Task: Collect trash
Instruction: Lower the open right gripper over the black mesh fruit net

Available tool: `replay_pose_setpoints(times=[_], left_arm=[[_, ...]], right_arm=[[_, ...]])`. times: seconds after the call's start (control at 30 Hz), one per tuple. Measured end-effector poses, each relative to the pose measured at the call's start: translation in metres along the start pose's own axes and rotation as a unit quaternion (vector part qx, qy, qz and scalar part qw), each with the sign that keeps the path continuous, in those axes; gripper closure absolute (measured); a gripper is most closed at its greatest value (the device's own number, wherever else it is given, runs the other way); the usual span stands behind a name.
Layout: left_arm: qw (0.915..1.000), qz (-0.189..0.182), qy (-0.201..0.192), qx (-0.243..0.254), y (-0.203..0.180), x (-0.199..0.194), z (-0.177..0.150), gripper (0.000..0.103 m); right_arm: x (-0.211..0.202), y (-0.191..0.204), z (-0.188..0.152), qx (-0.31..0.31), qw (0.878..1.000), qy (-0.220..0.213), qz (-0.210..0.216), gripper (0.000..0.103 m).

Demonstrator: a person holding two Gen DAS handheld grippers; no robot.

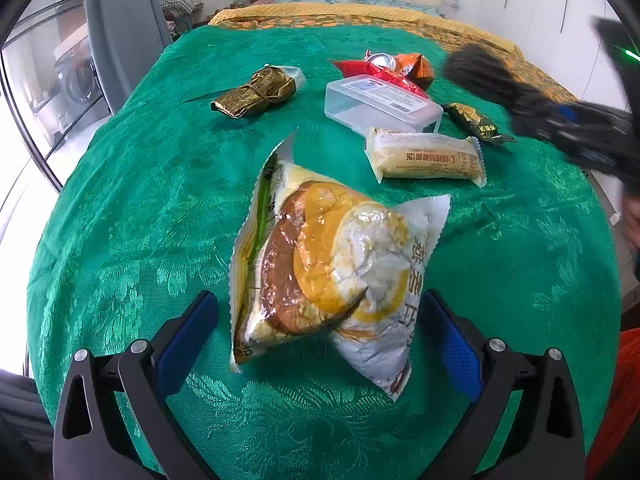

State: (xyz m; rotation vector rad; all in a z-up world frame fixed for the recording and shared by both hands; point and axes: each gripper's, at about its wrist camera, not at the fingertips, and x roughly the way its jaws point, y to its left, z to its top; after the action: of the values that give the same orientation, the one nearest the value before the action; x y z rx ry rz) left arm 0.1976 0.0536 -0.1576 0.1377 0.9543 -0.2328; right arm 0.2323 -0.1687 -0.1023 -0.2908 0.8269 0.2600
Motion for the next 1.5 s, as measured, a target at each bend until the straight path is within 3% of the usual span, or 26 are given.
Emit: replay_pose_setpoints(times=[0.13, 0.2, 0.23, 0.27, 0.43, 0.53, 0.6, 0.8, 0.9, 0.97, 1.0, 1.03, 1.13, 1.27, 1.33, 1.43, 1.5], left_arm=[[1.0, 0.0, 0.0, 0.0, 0.0, 0.0, 0.0, 0.005], [1.0, 0.0, 0.0, 0.0, 0.0, 0.0, 0.0, 0.005], [1.0, 0.0, 0.0, 0.0, 0.0, 0.0, 0.0, 0.005], [1.0, 0.0, 0.0, 0.0, 0.0, 0.0, 0.0, 0.005], [1.0, 0.002, 0.0, 0.0, 0.0, 0.0, 0.0, 0.005], [1.0, 0.002, 0.0, 0.0, 0.0, 0.0, 0.0, 0.005], [1.0, 0.002, 0.0, 0.0, 0.0, 0.0, 0.0, 0.005], [1.0, 0.002, 0.0, 0.0, 0.0, 0.0, 0.0, 0.005], [1.0, 0.001, 0.0, 0.0, 0.0, 0.0, 0.0, 0.005], [1.0, 0.001, 0.0, 0.0, 0.0, 0.0, 0.0, 0.005], [1.0, 0.001, 0.0, 0.0, 0.0, 0.0, 0.0, 0.005], [1.0, 0.001, 0.0, 0.0, 0.0, 0.0, 0.0, 0.005], [1.0, 0.001, 0.0, 0.0, 0.0, 0.0, 0.0, 0.005], [1.0, 0.001, 0.0, 0.0, 0.0, 0.0, 0.0, 0.005], [1.0, 0.001, 0.0, 0.0, 0.0, 0.0, 0.0, 0.005], [1.0, 0.002, 0.0, 0.0, 0.0, 0.0, 0.0, 0.005], [1.0, 0.001, 0.0, 0.0, 0.0, 0.0, 0.0, 0.005]], right_arm=[[-0.03, 0.008, -0.03, -0.019, 0.997, 0.058, -0.052, 0.057], [-0.037, 0.009, -0.044, -0.018, 0.994, 0.088, -0.062, 0.051], [-0.038, 0.009, -0.05, -0.008, 0.994, 0.098, -0.057, 0.04], [-0.039, 0.007, -0.056, 0.012, 0.994, 0.106, -0.037, 0.034], [-0.049, 0.01, -0.073, 0.085, 0.987, 0.114, 0.08, 0.032], [-0.065, 0.014, -0.077, 0.106, 0.98, 0.085, 0.148, 0.031], [-0.074, 0.011, -0.08, 0.11, 0.977, 0.071, 0.165, 0.031], [-0.068, 0.009, -0.08, 0.039, 0.993, 0.046, 0.097, 0.029], [-0.048, 0.005, -0.079, 0.01, 0.995, 0.052, 0.088, 0.029], [-0.037, 0.004, -0.079, 0.008, 0.993, 0.062, 0.104, 0.031], [-0.031, 0.003, -0.079, 0.01, 0.991, 0.072, 0.113, 0.036], [-0.025, 0.003, -0.079, 0.014, 0.989, 0.081, 0.121, 0.057], [-0.025, 0.002, -0.076, 0.047, 0.989, 0.077, 0.117, 0.06], [-0.041, 0.011, -0.07, 0.094, 0.994, 0.038, 0.034, 0.06], [-0.036, 0.02, -0.069, 0.115, 0.992, 0.037, 0.031, 0.057], [-0.021, 0.027, -0.069, 0.137, 0.988, 0.049, 0.051, 0.038], [-0.012, 0.031, -0.069, 0.141, 0.988, 0.044, 0.054, 0.036]])
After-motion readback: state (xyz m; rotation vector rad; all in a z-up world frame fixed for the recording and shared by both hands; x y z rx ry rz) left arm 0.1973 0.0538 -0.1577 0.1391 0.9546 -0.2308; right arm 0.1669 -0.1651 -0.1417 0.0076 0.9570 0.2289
